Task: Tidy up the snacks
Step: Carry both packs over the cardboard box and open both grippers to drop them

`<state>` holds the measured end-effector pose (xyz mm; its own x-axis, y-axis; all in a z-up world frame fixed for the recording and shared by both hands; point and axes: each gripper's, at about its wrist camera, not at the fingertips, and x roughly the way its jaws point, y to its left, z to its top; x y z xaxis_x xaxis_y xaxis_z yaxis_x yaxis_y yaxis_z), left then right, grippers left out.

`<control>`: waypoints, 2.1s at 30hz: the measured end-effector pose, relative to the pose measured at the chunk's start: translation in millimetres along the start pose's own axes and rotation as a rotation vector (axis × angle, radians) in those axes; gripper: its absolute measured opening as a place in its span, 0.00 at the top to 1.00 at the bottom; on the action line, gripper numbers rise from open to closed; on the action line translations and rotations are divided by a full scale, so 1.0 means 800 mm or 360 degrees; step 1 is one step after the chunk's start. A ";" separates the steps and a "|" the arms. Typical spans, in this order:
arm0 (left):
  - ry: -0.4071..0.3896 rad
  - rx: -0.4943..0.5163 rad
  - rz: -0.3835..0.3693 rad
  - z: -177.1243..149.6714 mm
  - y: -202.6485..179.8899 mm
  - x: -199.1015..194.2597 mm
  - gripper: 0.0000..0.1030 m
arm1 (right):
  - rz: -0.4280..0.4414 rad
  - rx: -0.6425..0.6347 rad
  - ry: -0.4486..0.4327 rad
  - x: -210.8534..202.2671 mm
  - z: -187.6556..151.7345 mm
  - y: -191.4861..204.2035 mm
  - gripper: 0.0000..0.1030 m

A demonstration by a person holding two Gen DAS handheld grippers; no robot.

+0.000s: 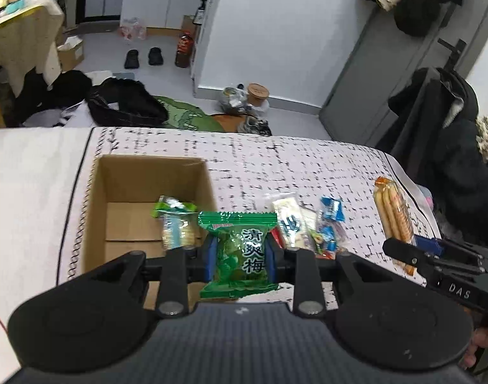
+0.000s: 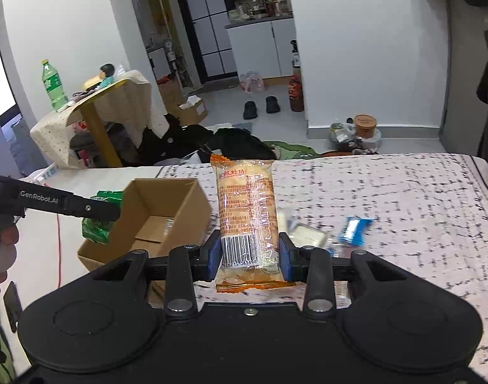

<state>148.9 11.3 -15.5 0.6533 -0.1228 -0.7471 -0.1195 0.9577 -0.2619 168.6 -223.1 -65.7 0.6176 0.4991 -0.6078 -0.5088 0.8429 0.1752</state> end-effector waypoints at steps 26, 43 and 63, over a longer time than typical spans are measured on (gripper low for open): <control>-0.0104 -0.0184 0.0136 -0.026 0.121 0.035 0.72 | 0.0120 -0.0101 0.0185 0.112 0.000 0.129 0.65; -0.0240 -0.0240 0.0226 -0.001 0.123 0.046 0.55 | 0.0167 0.0037 0.0197 0.168 0.012 0.154 0.65; -0.0360 -0.0300 0.0341 -0.007 0.074 0.012 0.02 | 0.0055 0.0088 0.0069 0.117 0.024 0.106 0.05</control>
<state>144.0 65.4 -41.6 0.7449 0.1563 -0.6486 -0.3936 0.8879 -0.2382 194.9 -100.8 -93.0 0.5732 0.5199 -0.6334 -0.4947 0.8357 0.2383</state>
